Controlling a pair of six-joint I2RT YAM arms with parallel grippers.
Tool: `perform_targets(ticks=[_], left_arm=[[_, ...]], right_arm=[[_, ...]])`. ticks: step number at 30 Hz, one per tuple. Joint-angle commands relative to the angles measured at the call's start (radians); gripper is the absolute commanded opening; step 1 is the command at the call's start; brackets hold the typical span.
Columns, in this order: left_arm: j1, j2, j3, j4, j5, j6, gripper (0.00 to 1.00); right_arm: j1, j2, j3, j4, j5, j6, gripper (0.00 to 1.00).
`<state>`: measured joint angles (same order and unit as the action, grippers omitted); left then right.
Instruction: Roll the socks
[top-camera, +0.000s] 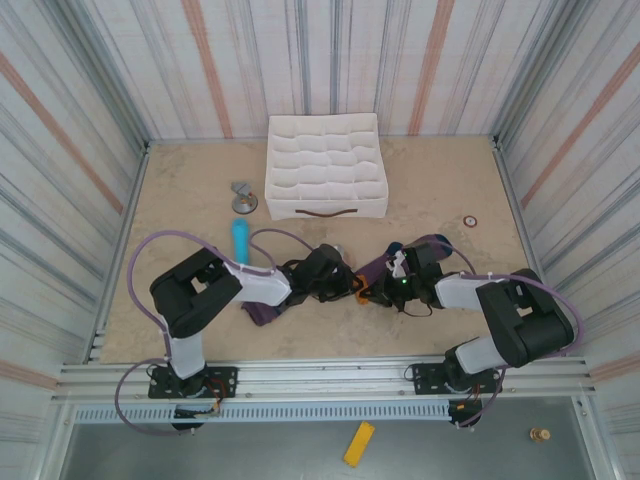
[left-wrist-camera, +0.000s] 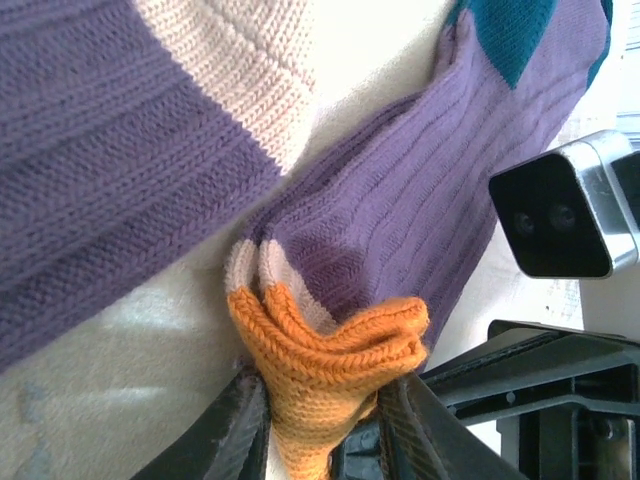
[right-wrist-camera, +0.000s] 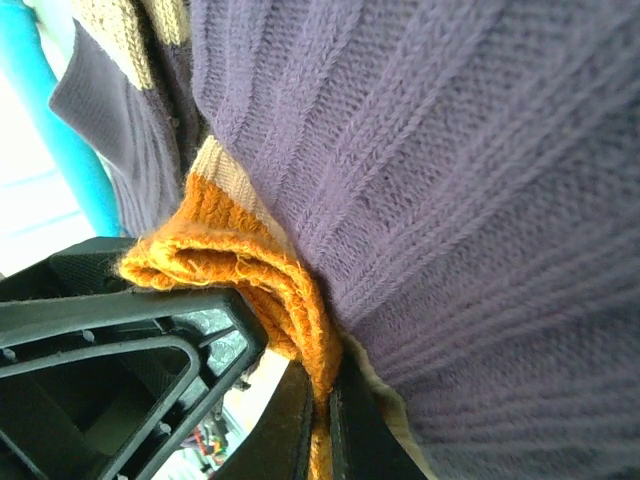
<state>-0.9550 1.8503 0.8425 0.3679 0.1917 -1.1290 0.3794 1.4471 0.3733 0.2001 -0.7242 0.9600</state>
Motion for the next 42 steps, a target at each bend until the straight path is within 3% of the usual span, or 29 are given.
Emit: perform_targets(ticks=[1, 9, 13, 18, 22, 26, 30, 35, 42], left_arm=[[0.017, 0.065, -0.013, -0.151, -0.026, -0.009, 0.32], [0.028, 0.076, 0.021, -0.194, -0.018, -0.003, 0.18], [0.028, 0.066, 0.036, -0.213, -0.011, 0.001, 0.08], [0.032, 0.030, 0.061, -0.278, -0.003, -0.011, 0.00], [0.032, -0.010, 0.076, -0.360, -0.003, -0.049, 0.00], [0.031, -0.052, 0.063, -0.391, 0.009, -0.107, 0.00], [0.032, -0.083, 0.066, -0.434, 0.016, -0.144, 0.00], [0.053, -0.093, 0.069, -0.442, 0.090, -0.192, 0.00], [0.076, -0.111, 0.117, -0.519, 0.126, -0.212, 0.00]], right_arm=[[-0.008, 0.019, -0.021, -0.005, -0.014, 0.031, 0.00], [-0.010, 0.010, -0.014, -0.003, -0.021, 0.015, 0.00], [-0.008, -0.037, 0.026, -0.094, -0.009, -0.030, 0.03], [-0.001, -0.155, 0.120, -0.323, 0.081, -0.175, 0.30], [0.047, -0.234, 0.197, -0.481, 0.188, -0.301, 0.52], [0.178, -0.281, 0.288, -0.615, 0.391, -0.407, 0.63], [0.355, -0.342, 0.305, -0.645, 0.650, -0.466, 0.67], [0.557, -0.404, 0.270, -0.633, 0.934, -0.522, 0.66], [0.832, -0.381, 0.237, -0.562, 1.224, -0.625, 0.64]])
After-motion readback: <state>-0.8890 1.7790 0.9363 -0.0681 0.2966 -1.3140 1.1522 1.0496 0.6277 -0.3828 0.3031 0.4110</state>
